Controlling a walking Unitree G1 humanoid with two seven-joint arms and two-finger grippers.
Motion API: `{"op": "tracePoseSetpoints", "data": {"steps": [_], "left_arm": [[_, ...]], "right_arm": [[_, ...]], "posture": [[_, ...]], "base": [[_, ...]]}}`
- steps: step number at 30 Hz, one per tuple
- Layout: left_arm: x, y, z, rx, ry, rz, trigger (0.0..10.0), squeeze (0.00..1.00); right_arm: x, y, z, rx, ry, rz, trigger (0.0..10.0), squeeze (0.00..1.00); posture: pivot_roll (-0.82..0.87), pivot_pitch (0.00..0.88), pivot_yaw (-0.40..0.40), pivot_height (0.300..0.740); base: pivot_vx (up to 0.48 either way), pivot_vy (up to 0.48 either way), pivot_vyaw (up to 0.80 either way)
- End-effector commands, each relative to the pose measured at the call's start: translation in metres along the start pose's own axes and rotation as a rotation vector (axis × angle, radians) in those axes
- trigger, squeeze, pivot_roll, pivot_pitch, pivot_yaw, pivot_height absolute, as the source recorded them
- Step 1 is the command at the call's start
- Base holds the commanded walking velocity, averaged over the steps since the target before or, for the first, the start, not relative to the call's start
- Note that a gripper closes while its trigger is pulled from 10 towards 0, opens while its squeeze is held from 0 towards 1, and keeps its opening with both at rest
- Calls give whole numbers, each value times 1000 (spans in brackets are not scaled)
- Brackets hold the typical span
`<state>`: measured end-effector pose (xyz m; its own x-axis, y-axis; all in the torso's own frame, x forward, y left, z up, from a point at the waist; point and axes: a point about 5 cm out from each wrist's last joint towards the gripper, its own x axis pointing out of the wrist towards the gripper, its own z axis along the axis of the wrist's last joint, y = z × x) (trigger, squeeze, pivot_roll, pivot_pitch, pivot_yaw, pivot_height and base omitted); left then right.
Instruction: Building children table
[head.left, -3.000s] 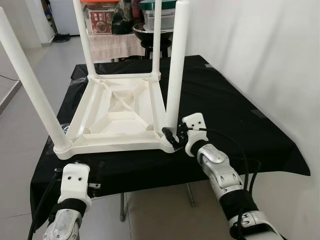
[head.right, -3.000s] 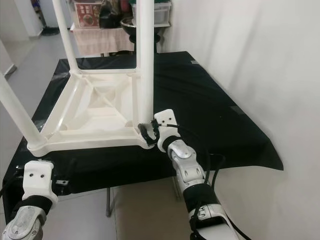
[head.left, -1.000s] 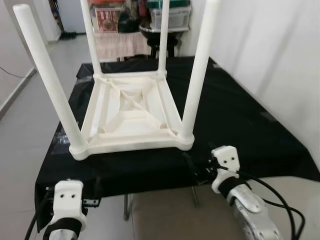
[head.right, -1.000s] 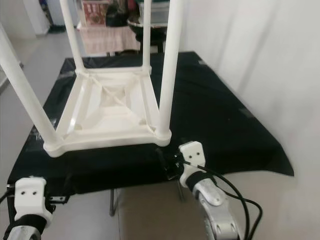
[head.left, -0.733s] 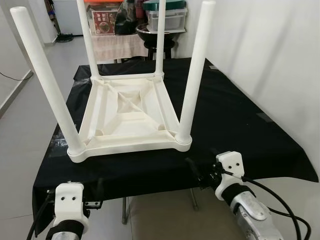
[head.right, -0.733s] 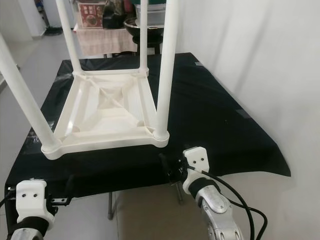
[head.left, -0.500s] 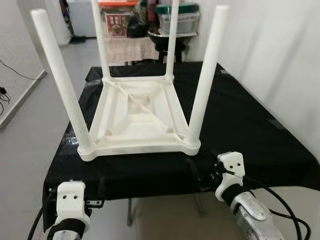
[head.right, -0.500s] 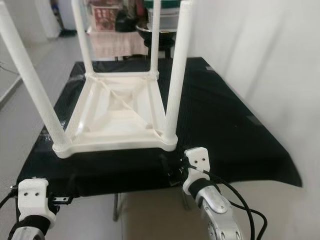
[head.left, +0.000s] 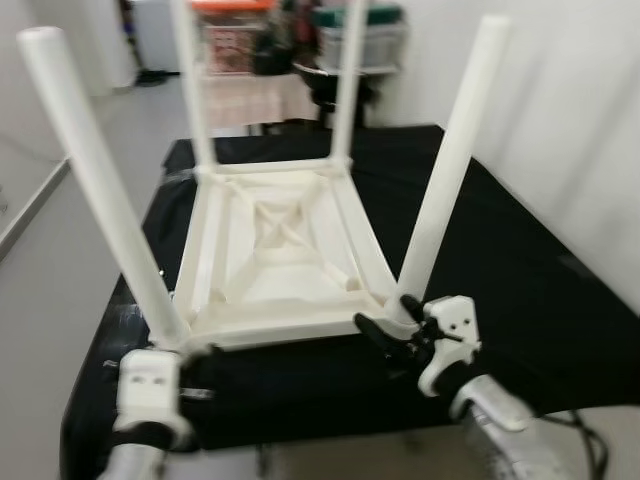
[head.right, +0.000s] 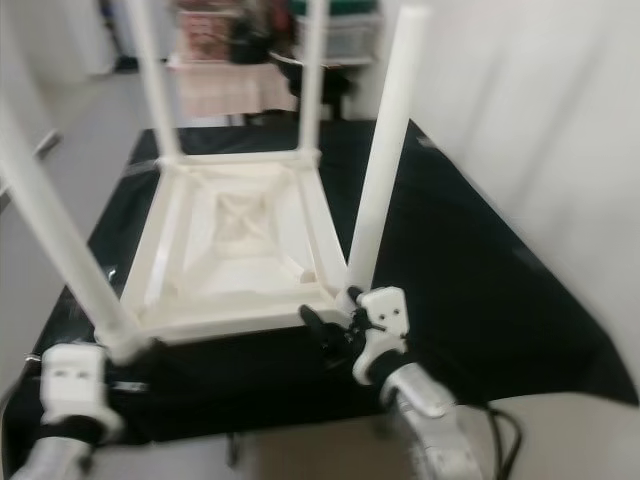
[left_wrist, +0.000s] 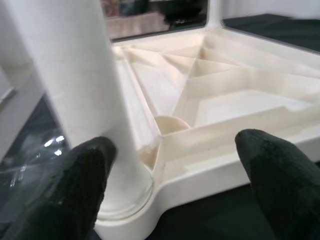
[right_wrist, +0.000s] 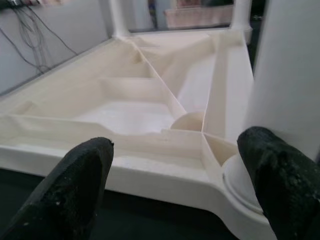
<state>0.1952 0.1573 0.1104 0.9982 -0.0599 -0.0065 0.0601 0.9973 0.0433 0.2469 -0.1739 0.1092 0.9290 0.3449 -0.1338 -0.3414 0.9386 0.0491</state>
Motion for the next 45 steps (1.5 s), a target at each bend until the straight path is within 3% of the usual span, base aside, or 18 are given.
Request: {"op": "tracePoseSetpoints", "data": {"steps": [1, 7, 12, 24, 42, 43, 45], "left_arm": [[-3, 16, -4, 43, 29, 39, 10000, 0], [-3, 15, -4, 47, 35, 22, 10000, 0], [-4, 16, -4, 49, 44, 21, 10000, 0], [-4, 18, -9, 39, 64, 7, 10000, 0], [19, 31, -7, 18, 23, 54, 10000, 0], [20, 33, -8, 7, 22, 66, 0, 0], [20, 34, -9, -1, 22, 74, 0, 0]], "right_arm": [[5, 8, 4, 31, -17, 29, 10000, 0], [4, 10, 6, 55, -31, 74, 10000, 0], [1, 20, 10, 53, -48, 205, 10000, 0], [-3, 22, 17, 37, -57, 264, 10000, 0], [-31, 2, 30, 47, -43, 332, 10000, 0], [-34, 0, 30, 45, -37, 342, 10000, 0], [-37, -1, 31, 44, -33, 348, 10000, 0]], "posture": [[-39, 0, -14, 740], [-38, 0, -9, 740], [-33, 0, -7, 740], [-36, 0, -5, 740], [-95, 0, 8, 740], [-97, 0, 9, 740], [-97, 0, 9, 740]], "base": [[0, 0, 0], [0, 0, 0], [0, 0, 0], [0, 0, 0], [0, 0, 0], [0, 0, 0], [0, 0, 0]]}}
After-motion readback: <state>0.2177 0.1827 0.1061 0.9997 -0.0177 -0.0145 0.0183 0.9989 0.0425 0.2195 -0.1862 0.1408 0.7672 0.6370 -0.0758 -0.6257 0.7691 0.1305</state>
